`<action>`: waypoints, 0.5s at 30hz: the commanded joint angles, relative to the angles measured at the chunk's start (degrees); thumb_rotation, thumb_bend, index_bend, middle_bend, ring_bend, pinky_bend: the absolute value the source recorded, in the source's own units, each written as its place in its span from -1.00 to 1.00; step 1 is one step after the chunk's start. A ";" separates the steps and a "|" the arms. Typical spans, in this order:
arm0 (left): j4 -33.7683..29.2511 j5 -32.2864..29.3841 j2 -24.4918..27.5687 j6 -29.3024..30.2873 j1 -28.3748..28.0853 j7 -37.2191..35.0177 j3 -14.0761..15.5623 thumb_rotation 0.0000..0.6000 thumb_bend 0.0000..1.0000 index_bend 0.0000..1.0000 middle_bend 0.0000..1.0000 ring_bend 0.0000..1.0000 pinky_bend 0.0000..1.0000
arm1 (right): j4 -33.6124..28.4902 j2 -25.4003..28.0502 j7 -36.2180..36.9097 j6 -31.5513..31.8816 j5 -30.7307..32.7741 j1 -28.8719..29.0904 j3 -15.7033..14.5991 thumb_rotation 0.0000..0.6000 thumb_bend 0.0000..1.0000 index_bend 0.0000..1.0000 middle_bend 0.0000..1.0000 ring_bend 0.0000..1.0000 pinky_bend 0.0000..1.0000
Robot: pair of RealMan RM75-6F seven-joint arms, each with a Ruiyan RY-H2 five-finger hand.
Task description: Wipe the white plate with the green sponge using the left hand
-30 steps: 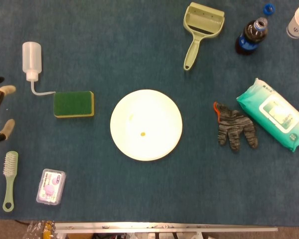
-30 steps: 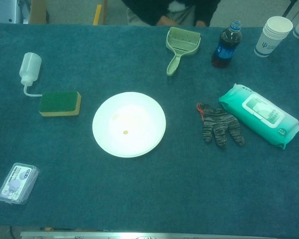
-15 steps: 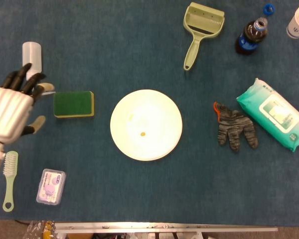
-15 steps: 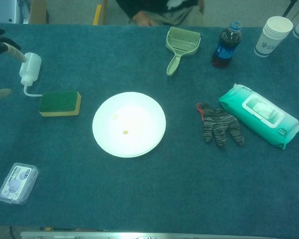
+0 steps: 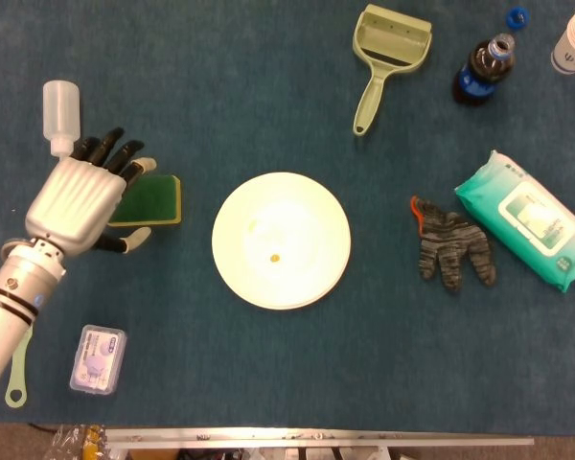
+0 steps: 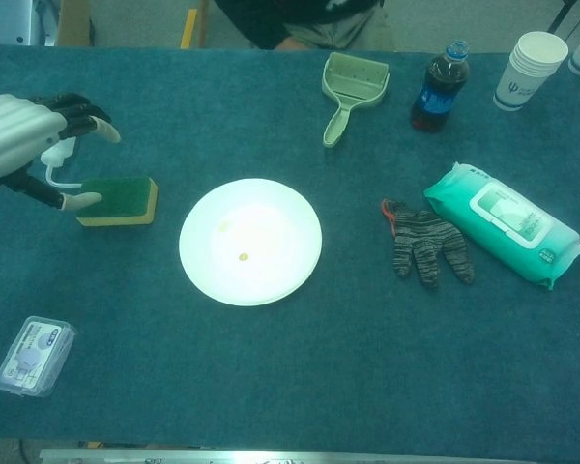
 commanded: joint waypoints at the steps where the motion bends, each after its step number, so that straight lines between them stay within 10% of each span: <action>1: 0.85 -3.39 -1.50 -1.09 -1.19 2.78 0.53 0.21 -0.53 -0.66 -0.81 -0.95 -0.72 | 0.20 -0.03 0.19 -0.06 0.16 -0.05 0.03 1.00 -0.63 -0.32 -0.20 -0.47 -0.37; 15: 8.32 -14.30 -7.69 -0.64 -3.43 9.57 2.31 0.21 -0.53 -0.67 -0.83 -0.95 -0.72 | 0.80 0.06 1.03 0.15 0.26 -0.33 0.05 1.00 -0.63 -0.32 -0.20 -0.47 -0.37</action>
